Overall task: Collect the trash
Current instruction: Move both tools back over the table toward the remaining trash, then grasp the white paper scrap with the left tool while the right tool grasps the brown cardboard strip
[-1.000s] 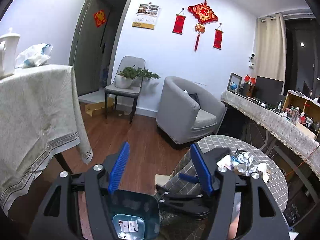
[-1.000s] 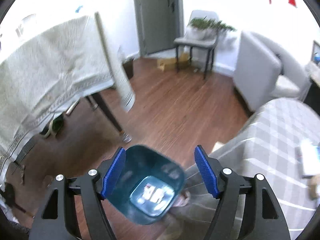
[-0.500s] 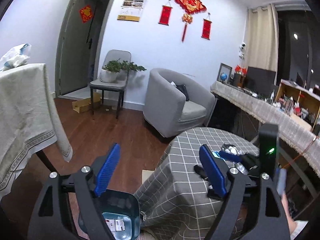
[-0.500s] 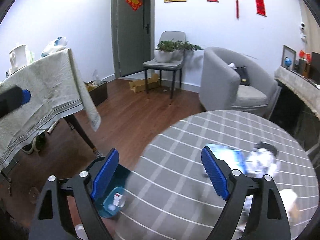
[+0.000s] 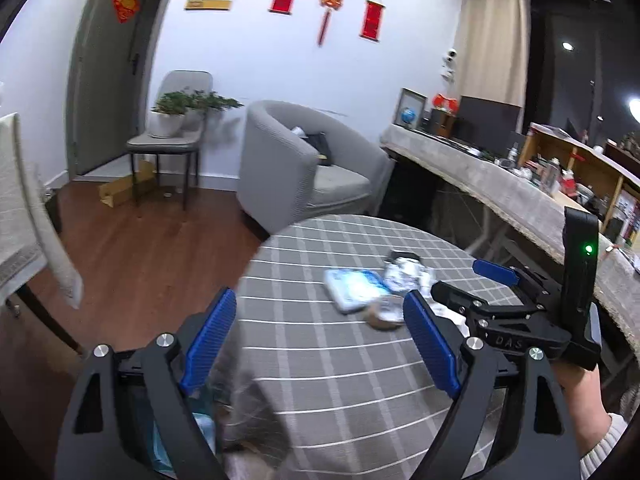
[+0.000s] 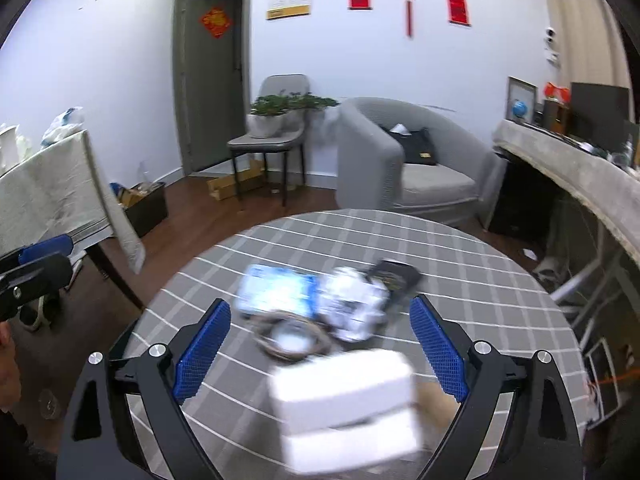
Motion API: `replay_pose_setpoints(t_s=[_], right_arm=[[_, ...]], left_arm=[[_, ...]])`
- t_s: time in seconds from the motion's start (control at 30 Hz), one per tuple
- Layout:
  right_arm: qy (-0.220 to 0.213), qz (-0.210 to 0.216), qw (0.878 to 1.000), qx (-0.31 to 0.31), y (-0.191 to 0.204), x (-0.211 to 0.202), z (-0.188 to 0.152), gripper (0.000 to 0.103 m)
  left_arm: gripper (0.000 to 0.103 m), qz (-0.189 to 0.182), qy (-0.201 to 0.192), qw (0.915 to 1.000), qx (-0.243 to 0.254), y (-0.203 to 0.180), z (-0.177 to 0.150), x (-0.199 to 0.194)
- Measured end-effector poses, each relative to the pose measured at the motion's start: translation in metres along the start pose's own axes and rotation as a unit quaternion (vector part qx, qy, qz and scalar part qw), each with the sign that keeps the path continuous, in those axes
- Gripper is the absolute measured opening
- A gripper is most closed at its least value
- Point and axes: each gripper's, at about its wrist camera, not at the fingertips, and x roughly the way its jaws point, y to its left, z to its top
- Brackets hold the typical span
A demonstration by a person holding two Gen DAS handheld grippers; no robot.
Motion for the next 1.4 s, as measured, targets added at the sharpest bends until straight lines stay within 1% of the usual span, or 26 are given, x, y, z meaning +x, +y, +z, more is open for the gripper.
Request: replay_pose_setpoints(t_s=[0.13, 0.2, 0.27, 0.3, 0.37, 0.47, 0.57, 0.6, 0.7, 0.8, 0.87, 1.03, 1.07, 1.13, 1.2, 1.23, 1.3, 1.4], right_arm=[[-0.01, -0.017, 0.999, 0.025, -0.031, -0.009, -0.004, 0.092], [-0.013, -0.021, 0.999, 0.043, -0.046, -0.014, -0.007, 0.092], [-0.01, -0.024, 0.998, 0.054, -0.057, -0.015, -0.011, 0.092], [-0.007, -0.026, 0.998, 0.059, -0.065, -0.015, -0.014, 0.092], [-0.007, -0.027, 0.997, 0.066, -0.074, -0.019, -0.02, 0.092], [-0.011, -0.017, 0.996, 0.086, -0.09, -0.026, -0.024, 0.092], [-0.007, -0.024, 0.996, 0.09, -0.104, -0.028, -0.03, 0.092], [-0.005, -0.026, 0.995, 0.093, -0.109, -0.029, -0.032, 0.092], [0.0, -0.024, 0.995, 0.1, -0.119, -0.032, -0.038, 0.092], [0.0, -0.017, 0.994, 0.107, -0.128, -0.036, -0.042, 0.092], [0.002, -0.007, 0.994, 0.11, -0.132, -0.036, -0.044, 0.092], [0.015, 0.025, 0.994, 0.103, -0.134, -0.034, -0.05, 0.092], [0.018, 0.031, 0.994, 0.098, -0.133, -0.034, -0.051, 0.092], [0.026, 0.045, 0.995, 0.084, -0.129, -0.032, -0.052, 0.092], [0.033, 0.06, 0.995, 0.068, -0.122, -0.031, -0.052, 0.092], [0.037, 0.063, 0.995, 0.063, -0.119, -0.03, -0.053, 0.091], [0.048, 0.066, 0.995, 0.05, -0.114, -0.025, -0.053, 0.077], [0.057, 0.069, 0.995, 0.05, -0.11, -0.022, -0.054, 0.07]], left_arm=[[0.087, -0.03, 0.018, 0.9993, 0.015, -0.024, -0.008, 0.015], [0.085, -0.044, 0.031, 0.9983, 0.024, -0.037, -0.014, 0.026], [0.078, -0.057, 0.047, 0.9967, 0.035, -0.049, -0.019, 0.038], [0.077, -0.064, 0.056, 0.9956, 0.038, -0.055, -0.021, 0.045], [0.071, -0.077, 0.07, 0.9938, 0.038, -0.06, -0.027, 0.055], [0.064, -0.102, 0.089, 0.9905, 0.026, -0.07, -0.031, 0.073], [0.058, -0.128, 0.098, 0.9867, 0.016, -0.079, -0.035, 0.086], [0.057, -0.135, 0.103, 0.9854, 0.012, -0.081, -0.036, 0.09], [0.051, -0.146, 0.113, 0.9827, 0.006, -0.089, -0.04, 0.099], [0.042, -0.155, 0.12, 0.9806, 0.004, -0.095, -0.041, 0.105], [0.032, -0.165, 0.123, 0.9786, 0.0, -0.098, -0.042, 0.108], [0.022, -0.179, 0.123, 0.9762, -0.007, -0.102, -0.042, 0.113], [0.011, -0.186, 0.124, 0.9747, -0.01, -0.103, -0.042, 0.114], [0.009, -0.198, 0.128, 0.9718, -0.012, -0.104, -0.042, 0.115], [0.009, -0.198, 0.127, 0.9719, -0.006, -0.108, -0.043, 0.114], [0.008, -0.195, 0.125, 0.9727, -0.002, -0.11, -0.043, 0.114], [0.007, -0.19, 0.121, 0.9743, 0.005, -0.116, -0.042, 0.113], [0.005, -0.178, 0.11, 0.9775, 0.025, -0.123, -0.038, 0.106]])
